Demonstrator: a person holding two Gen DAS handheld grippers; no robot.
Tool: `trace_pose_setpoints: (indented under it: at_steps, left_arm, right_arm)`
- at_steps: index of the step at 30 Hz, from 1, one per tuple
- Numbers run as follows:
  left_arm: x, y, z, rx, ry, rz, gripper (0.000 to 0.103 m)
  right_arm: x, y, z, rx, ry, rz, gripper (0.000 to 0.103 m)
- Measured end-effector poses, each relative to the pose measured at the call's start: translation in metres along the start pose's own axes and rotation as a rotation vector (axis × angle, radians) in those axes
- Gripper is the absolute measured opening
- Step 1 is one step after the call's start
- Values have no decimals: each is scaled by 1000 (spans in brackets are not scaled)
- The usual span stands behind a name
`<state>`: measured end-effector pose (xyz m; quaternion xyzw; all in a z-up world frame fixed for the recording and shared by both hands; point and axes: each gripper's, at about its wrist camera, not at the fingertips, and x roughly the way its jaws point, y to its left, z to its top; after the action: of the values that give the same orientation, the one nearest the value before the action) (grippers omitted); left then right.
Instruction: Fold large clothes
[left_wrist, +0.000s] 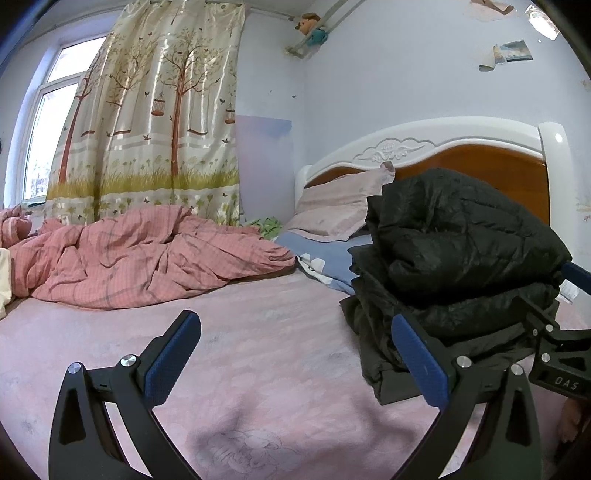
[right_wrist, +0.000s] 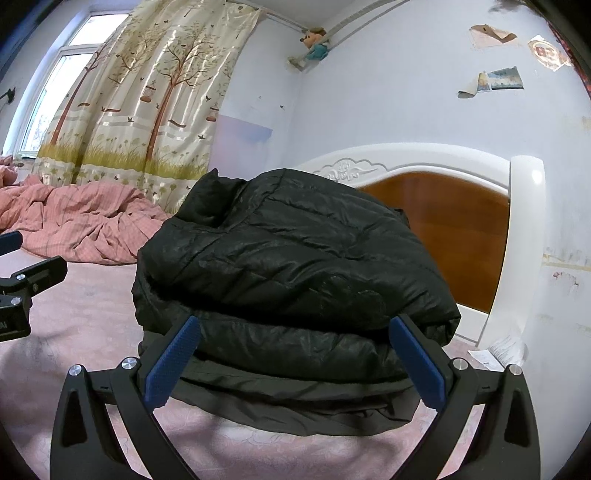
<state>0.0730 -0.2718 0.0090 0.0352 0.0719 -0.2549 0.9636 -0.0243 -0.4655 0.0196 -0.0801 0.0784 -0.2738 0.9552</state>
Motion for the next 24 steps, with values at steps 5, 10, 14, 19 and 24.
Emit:
trace_pose_setpoints:
  at_steps: [5, 10, 14, 19, 24]
  left_arm:
    - [2, 1, 1, 10, -6, 7, 103]
    - [1, 3, 0, 11, -3, 6, 103]
    - [2, 3, -2, 11, -1, 6, 103]
    - [2, 5, -2, 13, 0, 6, 103]
    - [1, 5, -2, 14, 2, 6, 103]
  right_arm:
    - [0, 0, 0, 0, 3, -2, 103]
    - [-1, 2, 0, -5, 12, -6, 103]
    - [1, 2, 0, 0, 16, -3, 103]
    - [0, 2, 0, 1, 16, -4, 103]
    - [0, 2, 0, 4, 18, -3, 103]
